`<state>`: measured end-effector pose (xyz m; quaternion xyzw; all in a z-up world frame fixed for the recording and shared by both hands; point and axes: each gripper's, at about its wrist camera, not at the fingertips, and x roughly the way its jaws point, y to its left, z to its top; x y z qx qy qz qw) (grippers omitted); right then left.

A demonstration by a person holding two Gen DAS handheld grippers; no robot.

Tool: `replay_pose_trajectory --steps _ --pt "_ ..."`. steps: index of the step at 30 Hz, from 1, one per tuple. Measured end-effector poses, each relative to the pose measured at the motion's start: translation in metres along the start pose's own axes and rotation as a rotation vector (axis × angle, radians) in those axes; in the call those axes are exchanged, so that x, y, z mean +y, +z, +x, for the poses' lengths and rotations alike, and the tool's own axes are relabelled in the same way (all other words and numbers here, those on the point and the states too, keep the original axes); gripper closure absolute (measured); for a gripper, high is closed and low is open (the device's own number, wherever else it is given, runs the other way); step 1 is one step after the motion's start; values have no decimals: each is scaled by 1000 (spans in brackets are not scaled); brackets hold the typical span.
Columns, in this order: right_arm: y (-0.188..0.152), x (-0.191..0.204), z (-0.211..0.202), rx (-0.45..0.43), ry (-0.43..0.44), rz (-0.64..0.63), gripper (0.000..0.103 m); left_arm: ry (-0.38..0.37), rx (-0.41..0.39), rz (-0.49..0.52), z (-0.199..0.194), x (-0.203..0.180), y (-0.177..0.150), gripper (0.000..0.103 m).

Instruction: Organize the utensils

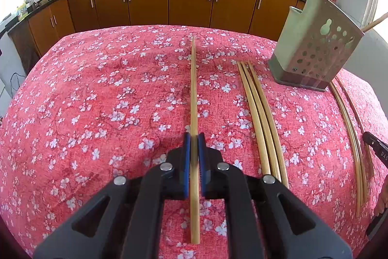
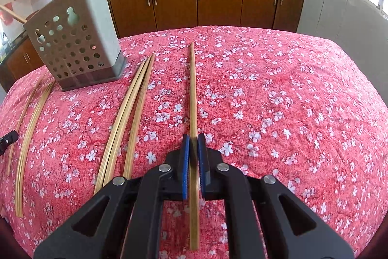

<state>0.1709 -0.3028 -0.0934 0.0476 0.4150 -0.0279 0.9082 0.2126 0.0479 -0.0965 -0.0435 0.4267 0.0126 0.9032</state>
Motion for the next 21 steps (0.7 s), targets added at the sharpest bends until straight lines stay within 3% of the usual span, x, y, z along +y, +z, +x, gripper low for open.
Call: replay_pose_trajectory --steps 21 --pt "0 1 0 0 -4 -2 95 1 2 -2 1 1 1 92"
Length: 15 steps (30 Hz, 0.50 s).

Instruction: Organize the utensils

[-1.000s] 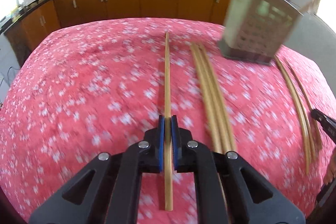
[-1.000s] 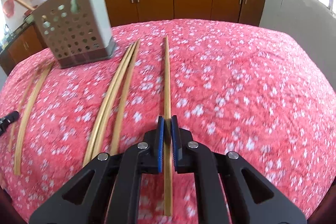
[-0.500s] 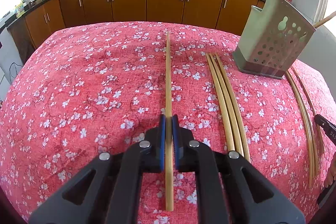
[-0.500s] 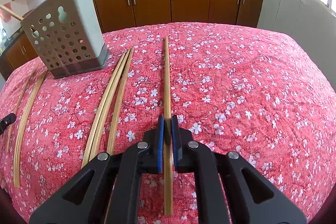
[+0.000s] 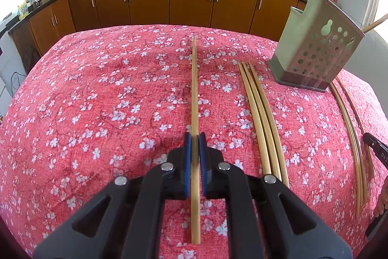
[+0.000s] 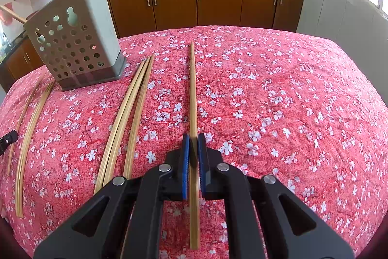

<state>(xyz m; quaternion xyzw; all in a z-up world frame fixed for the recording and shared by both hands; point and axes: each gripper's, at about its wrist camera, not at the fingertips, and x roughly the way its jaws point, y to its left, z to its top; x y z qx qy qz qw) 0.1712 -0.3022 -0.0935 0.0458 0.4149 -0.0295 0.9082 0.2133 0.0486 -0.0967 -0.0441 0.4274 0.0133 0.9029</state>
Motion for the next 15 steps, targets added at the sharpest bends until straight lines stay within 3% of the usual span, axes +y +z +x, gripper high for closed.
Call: replay_pose_trajectory --steps 15 --pt "0 0 0 0 1 2 95 -5 0 -9 0 -1 0 92"
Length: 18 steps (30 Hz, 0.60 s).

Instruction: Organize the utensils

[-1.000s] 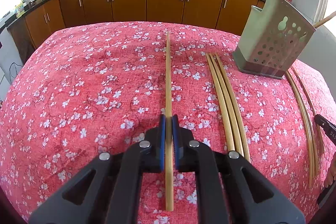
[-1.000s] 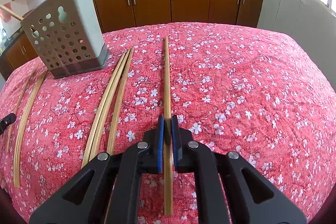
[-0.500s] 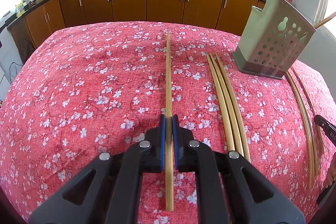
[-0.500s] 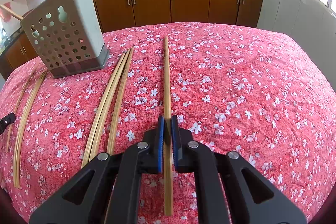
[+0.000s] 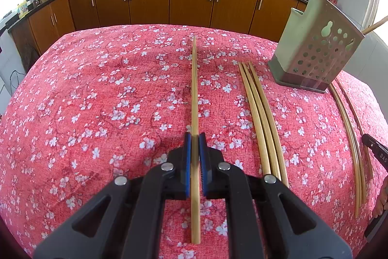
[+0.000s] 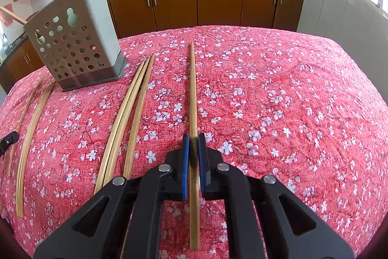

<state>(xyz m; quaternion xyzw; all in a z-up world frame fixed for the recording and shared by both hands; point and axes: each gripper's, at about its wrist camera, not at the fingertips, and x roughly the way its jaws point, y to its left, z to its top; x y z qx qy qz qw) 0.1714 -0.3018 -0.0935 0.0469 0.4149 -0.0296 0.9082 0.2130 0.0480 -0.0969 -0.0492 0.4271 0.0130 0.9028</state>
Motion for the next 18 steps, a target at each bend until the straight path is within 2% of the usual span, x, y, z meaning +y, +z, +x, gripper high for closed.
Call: replay_pose_trajectory --steps 18 --pt "0 0 0 0 0 0 95 -1 0 -2 0 1 0 92"
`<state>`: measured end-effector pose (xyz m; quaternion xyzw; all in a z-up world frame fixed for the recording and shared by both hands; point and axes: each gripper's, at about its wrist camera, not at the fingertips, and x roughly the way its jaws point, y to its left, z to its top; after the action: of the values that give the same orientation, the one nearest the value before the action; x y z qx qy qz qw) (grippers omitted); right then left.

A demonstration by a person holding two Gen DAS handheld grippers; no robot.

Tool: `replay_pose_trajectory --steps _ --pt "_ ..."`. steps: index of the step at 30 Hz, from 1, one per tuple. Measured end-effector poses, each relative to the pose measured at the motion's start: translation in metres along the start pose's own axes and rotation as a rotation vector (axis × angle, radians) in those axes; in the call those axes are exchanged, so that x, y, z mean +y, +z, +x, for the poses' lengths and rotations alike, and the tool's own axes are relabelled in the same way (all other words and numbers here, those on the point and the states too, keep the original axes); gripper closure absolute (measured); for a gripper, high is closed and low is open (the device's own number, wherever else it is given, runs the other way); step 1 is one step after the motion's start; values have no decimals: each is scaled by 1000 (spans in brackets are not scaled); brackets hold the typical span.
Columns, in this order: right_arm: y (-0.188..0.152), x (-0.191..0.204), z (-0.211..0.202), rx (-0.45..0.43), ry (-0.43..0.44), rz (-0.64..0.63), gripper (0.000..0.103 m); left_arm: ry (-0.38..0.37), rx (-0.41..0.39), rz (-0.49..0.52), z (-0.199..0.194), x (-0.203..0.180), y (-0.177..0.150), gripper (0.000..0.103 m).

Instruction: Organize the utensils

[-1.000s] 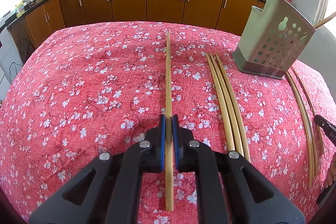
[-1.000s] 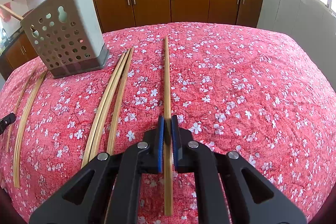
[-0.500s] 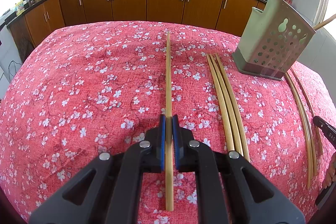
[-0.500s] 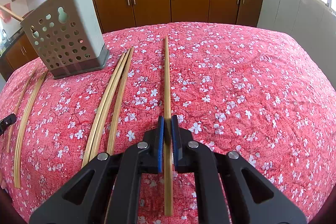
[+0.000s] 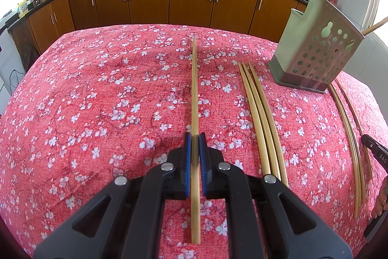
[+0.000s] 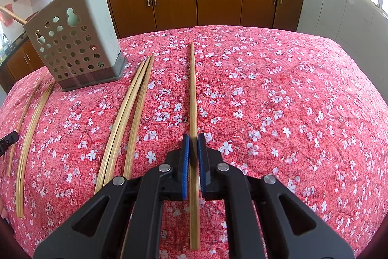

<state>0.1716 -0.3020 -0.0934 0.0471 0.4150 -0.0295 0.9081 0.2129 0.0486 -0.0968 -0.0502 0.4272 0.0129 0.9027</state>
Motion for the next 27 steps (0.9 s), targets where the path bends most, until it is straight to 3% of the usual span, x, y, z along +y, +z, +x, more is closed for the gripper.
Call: replay_pose_trajectory --steps 13,17,24,27 --pt "1 -1 1 0 0 1 95 1 0 2 -1 0 0 92" --pt "-3 1 -3 0 -1 -11 95 47 5 58 -4 -6 -4 92" --pt "-7 -2 -8 -2 14 2 95 49 7 79 -10 -7 -12 94" --pt "-4 -4 -24 -53 11 -8 95 42 -19 98 -25 -5 -11 94"
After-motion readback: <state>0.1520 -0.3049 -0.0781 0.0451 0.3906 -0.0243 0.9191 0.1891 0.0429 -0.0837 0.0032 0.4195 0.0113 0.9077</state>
